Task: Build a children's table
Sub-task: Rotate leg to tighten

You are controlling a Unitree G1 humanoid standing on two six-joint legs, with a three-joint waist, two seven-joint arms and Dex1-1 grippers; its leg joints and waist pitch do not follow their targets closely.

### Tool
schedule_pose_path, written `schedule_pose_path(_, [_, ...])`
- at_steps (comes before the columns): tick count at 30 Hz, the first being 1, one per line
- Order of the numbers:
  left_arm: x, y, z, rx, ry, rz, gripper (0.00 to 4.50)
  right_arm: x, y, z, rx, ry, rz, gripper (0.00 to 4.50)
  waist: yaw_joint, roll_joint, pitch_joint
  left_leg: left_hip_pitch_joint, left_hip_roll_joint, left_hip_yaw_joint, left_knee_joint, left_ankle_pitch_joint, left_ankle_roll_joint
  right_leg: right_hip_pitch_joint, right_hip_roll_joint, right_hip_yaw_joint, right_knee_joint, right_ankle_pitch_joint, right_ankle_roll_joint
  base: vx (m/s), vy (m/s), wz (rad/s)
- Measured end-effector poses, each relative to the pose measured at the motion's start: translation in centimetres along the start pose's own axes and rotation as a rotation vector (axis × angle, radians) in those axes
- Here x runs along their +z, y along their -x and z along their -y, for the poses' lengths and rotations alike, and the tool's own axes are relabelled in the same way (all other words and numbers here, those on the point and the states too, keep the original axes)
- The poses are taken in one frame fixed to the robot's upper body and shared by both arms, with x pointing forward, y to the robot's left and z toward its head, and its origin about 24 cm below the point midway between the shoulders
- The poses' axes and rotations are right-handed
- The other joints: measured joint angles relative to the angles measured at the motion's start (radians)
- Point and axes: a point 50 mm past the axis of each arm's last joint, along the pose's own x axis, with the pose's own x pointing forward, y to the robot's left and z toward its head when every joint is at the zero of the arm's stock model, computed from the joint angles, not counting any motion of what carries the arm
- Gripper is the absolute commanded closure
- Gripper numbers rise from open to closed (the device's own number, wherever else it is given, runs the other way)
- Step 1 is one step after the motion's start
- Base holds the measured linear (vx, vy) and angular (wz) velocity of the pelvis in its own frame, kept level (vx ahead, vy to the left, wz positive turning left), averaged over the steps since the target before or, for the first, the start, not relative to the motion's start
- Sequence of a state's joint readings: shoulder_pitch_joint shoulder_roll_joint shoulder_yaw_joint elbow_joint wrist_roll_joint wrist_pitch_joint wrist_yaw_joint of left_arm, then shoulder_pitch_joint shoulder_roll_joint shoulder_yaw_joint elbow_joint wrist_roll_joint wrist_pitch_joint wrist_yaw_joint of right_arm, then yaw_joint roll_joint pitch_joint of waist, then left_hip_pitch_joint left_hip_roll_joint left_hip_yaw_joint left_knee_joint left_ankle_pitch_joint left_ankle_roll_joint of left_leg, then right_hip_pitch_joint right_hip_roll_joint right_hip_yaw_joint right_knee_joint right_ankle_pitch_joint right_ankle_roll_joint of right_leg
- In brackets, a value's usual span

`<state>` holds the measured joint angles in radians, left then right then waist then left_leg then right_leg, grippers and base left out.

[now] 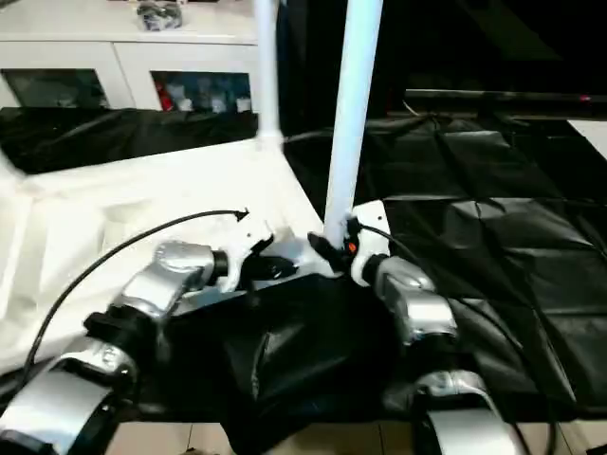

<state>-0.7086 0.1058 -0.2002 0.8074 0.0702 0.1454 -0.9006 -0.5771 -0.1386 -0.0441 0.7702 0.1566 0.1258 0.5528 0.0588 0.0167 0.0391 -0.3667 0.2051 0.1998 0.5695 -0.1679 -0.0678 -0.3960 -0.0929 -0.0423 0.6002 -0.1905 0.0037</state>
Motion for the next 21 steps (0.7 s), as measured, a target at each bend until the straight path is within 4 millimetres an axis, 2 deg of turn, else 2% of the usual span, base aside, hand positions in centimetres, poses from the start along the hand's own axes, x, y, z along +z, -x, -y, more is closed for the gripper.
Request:
schedule_pose_path(5, [0.1,0.1,0.1,-0.027,-0.007,-0.003,4.50,0.1,0.3,-0.1,0.049,0.028,0.003,1.08,0.001,0.000,0.000,-0.001,0.000,0.000,0.000,0.000,0.000,0.000,0.000,0.000,0.000,0.000,0.000,0.000,0.000,0.00])
schedule_pose_path(9, [0.0,0.8,0.0,-0.090,-0.033,-0.014,4.50,-0.1,1.8,0.5,0.191,0.087,-0.024,1.08,0.003,0.000,0.000,-0.002,0.001,0.000,-0.001,0.000,0.000,-0.001,0.000,-0.002,0.000,0.000,0.001,0.000,0.000,0.00])
schedule_pose_path(18, [-0.3,2.1,0.1,-0.237,-0.084,-0.052,4.50,-0.1,4.9,1.3,0.457,0.145,-0.126,1.08,0.031,0.000,0.000,-0.003,0.002,0.000,-0.001,0.000,0.000,-0.002,0.001,-0.003,-0.001,-0.001,0.002,0.000,0.000,0.00])
schedule_pose_path(21, [-0.5,2.7,0.0,-0.285,-0.100,-0.077,4.50,0.0,5.5,1.1,0.534,0.154,-0.176,1.08,0.033,0.000,0.000,-0.003,0.002,0.000,-0.001,0.000,0.000,-0.001,0.001,-0.003,-0.001,-0.001,0.002,0.000,0.000,0.00])
